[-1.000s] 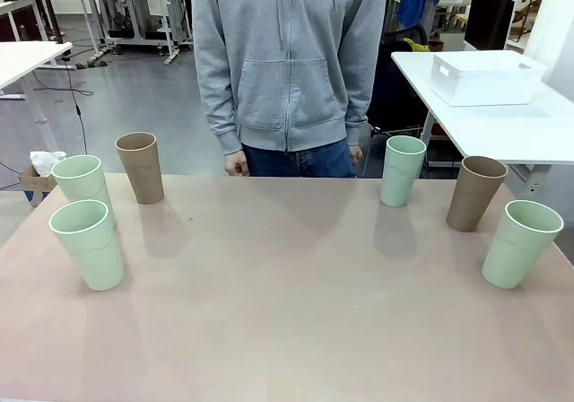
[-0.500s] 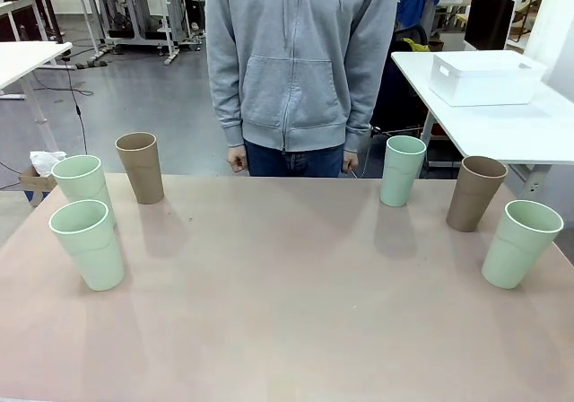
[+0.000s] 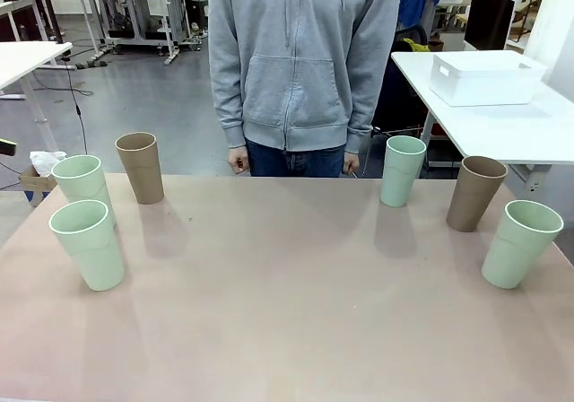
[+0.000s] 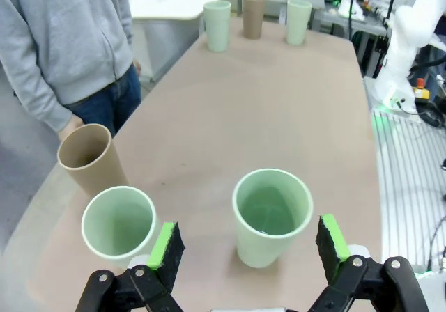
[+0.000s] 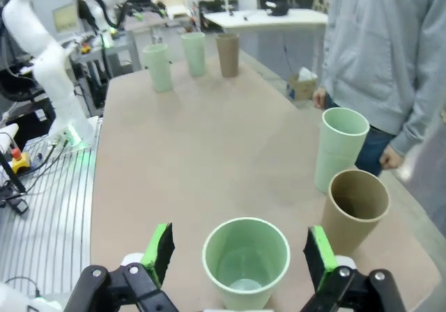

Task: Stack the cups and store them in the basket.
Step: Pick up two Reusable plastic cups , one in each hand.

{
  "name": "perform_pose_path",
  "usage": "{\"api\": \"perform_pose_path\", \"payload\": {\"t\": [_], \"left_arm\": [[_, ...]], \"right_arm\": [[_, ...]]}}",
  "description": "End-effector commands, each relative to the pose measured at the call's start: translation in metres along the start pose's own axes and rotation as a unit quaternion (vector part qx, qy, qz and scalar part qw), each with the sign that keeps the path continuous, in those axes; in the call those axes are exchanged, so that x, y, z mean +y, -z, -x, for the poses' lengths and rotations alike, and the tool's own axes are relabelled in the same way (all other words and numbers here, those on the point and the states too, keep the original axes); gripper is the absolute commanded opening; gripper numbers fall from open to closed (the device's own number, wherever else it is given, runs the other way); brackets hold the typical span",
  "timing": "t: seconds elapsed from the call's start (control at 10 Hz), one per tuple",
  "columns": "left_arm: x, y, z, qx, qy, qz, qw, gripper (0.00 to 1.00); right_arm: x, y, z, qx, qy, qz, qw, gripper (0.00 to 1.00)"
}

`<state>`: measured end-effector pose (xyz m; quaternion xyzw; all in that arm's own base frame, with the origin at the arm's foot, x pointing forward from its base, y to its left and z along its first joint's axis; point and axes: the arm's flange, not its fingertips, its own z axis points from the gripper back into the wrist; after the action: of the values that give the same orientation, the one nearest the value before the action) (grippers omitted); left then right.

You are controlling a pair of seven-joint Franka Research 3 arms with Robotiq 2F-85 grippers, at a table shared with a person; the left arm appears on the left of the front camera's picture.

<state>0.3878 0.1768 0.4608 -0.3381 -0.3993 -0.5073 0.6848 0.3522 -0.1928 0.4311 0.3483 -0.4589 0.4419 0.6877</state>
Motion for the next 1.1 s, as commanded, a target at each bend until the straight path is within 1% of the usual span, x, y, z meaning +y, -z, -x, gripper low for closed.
{"api": "perform_pose_path", "payload": {"t": [0.0,0.3,0.4,0.6,0.7,0.8,0.9,1.0], "left_arm": [[0.027,-0.005,0.019,-0.062,0.023,0.006,0.998,1.0],[0.064,0.01,0.063,-0.122,0.043,0.007,0.992,1.0],[0.074,0.015,0.076,-0.143,0.05,0.014,0.988,1.0],[0.094,0.028,0.105,-0.151,0.034,0.041,0.987,1.0],[0.106,0.037,0.117,-0.149,0.022,0.042,0.988,1.0],[0.111,0.035,0.123,-0.16,0.011,0.045,0.986,1.0],[0.103,0.023,0.117,-0.186,-0.003,0.063,0.981,1.0],[0.1,0.045,0.126,-0.143,0.015,0.044,0.989,1.0]], "right_arm": [[-0.035,-0.01,0.031,-0.031,-0.016,-0.053,0.998,1.0],[-0.066,-0.007,0.085,-0.032,0.006,-0.102,0.994,1.0],[-0.071,-0.001,0.103,-0.033,0.008,-0.105,0.994,1.0],[-0.08,0.006,0.131,-0.055,0.01,-0.094,0.994,1.0],[-0.086,0.01,0.14,-0.058,0.015,-0.079,0.995,1.0],[-0.091,0.012,0.145,-0.065,0.02,-0.072,0.995,1.0],[-0.077,0.011,0.14,-0.041,0.032,-0.096,0.994,1.0],[-0.077,0.011,0.14,-0.041,0.032,-0.096,0.994,1.0]]}}
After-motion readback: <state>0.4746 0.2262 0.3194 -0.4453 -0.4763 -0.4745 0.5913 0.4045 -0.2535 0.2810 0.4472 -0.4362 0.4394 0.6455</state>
